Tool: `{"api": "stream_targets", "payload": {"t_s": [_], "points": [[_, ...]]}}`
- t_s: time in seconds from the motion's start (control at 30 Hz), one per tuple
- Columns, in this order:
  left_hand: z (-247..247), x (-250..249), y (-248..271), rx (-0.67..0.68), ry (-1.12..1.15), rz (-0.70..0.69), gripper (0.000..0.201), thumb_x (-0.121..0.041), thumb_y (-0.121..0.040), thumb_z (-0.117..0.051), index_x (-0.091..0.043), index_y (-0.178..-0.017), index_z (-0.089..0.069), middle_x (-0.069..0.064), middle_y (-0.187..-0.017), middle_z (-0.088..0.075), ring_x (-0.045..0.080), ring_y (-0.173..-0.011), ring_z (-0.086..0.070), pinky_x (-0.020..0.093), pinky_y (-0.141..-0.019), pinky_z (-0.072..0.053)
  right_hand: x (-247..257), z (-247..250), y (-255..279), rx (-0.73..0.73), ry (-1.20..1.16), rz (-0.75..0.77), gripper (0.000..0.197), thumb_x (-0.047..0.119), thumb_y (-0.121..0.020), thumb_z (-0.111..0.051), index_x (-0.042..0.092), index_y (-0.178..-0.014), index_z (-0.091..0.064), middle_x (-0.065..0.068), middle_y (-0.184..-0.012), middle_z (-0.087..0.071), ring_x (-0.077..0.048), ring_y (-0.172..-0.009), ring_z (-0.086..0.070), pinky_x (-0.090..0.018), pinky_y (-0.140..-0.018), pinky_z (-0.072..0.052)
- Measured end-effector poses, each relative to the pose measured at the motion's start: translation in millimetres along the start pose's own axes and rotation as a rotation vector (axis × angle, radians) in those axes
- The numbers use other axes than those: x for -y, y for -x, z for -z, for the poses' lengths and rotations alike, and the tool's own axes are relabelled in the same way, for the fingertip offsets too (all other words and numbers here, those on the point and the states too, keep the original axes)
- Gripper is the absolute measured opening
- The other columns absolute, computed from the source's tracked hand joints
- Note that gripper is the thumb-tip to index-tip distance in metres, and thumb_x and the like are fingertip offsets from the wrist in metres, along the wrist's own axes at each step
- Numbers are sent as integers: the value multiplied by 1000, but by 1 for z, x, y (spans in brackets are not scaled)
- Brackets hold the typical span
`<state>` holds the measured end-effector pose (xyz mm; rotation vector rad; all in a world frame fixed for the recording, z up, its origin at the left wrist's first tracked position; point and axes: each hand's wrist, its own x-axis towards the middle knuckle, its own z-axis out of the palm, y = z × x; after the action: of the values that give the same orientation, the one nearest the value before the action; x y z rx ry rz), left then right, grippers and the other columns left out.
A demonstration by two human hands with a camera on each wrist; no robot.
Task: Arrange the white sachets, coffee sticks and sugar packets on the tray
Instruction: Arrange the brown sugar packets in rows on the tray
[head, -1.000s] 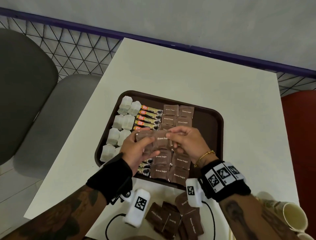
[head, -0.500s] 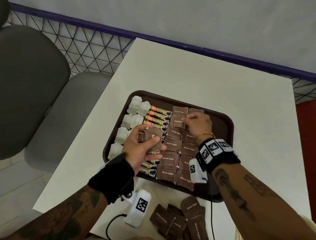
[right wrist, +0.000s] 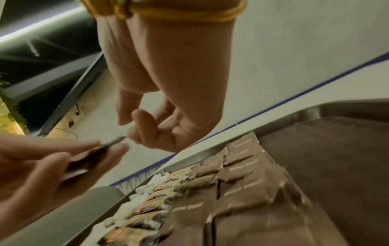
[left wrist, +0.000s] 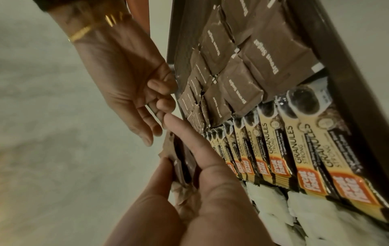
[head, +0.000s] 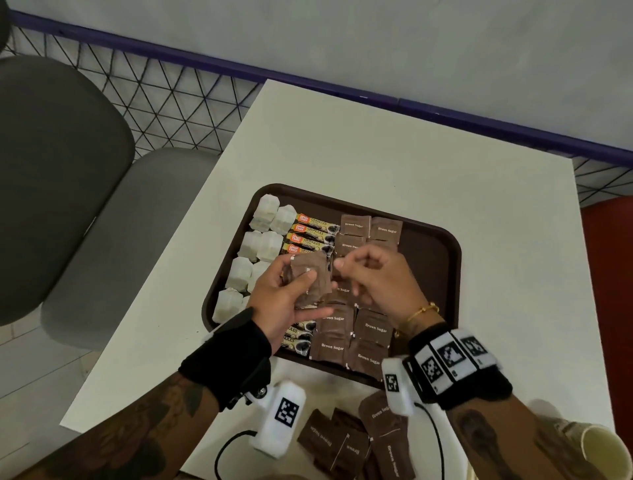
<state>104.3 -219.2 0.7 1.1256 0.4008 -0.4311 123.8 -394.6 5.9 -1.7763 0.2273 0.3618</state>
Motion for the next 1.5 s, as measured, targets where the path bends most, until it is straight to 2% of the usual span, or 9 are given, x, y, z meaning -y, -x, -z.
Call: {"api": "stream_targets", "payload": {"t_s": [0.27, 0.47, 0.57, 0.73, 0.93, 1.03, 1.23, 1.37, 1.5], "points": [[-3, 6, 1, 3, 9, 92, 32, -27, -103, -43, -13, -126, -60, 16, -112, -70, 22, -85, -70, 30, -61, -57, -20, -21, 25, -33, -188, -123, 16, 14, -83, -75, 3, -93, -70, 2, -71, -66, -7, -53, -56, -19, -40, -42], [-2, 5, 1, -106, -78, -40, 35, -9, -103, -40, -34, -125, -49, 13, -119, -59, 24, -85, -71, 36, -61, -57, -18, -13, 24, -129, -411, -114, 9, 8, -84, -72, 13, -79, -66, -2, -70, -65, -12, -52, -55, -19, -36, -35], [-1, 0, 3, -113, -132, -38, 26, -8, -103, -39, -26, -109, -57, 14, -109, -65, 18, -76, -73, 29, -51, -53, -18, -5, 21, -119, -418, -82, 7, 4, -86, -69, 10, -84, -66, -5, -67, -65, -11, -47, -50, -17, -34, -32], [-5, -4, 2, -23, -204, 89, 23, -32, -94, -59, -13, -97, -71, 10, -85, -73, 14, -69, -69, 26, -48, -49, -20, -4, 16, -109, -355, -62, 7, 4, -84, -72, 9, -88, -71, 0, -58, -61, -9, -44, -47, -16, -35, -32], [-5, 3, -7, -79, -273, -1, 15, -20, -88, -69, -6, -93, -70, 10, -82, -72, 13, -63, -69, 23, -44, -48, -22, -6, 12, -89, -407, -116, 12, 7, -80, -76, 4, -91, -71, -1, -60, -63, -9, -48, -48, -17, -35, -32], [-5, 0, -10, -64, -214, 8, 16, -15, -94, -61, -10, -105, -71, 12, -99, -74, 19, -76, -73, 27, -52, -55, -17, 5, -2, -106, -357, -132, 16, 9, -81, -76, 2, -94, -71, -1, -64, -65, -9, -48, -48, -18, -35, -34], [3, -7, -13, 15, -46, 2, 47, 7, -98, -44, -19, -136, -51, 14, -120, -66, 32, -97, -72, 44, -73, -61, -6, 43, -70, -355, -45, -131, 12, 23, -78, -80, 21, -81, -69, 2, -70, -66, -7, -52, -53, -21, -48, -46], [8, -11, -15, -23, -29, -42, 53, 9, -94, -52, -24, -135, -49, 12, -110, -71, 32, -95, -73, 45, -68, -61, -9, 48, -109, -398, 91, -121, 17, 25, -74, -83, 24, -73, -66, 3, -81, -67, -14, -76, -60, -34, -83, -56], [10, -14, -17, -60, -33, -51, 39, 1, -95, -55, -20, -127, -58, 15, -122, -65, 32, -94, -73, 41, -66, -60, -13, 40, -124, -398, 240, -125, 16, 23, -78, -80, 12, -83, -70, 0, -95, -66, -15, -91, -60, -25, -83, -47]]}}
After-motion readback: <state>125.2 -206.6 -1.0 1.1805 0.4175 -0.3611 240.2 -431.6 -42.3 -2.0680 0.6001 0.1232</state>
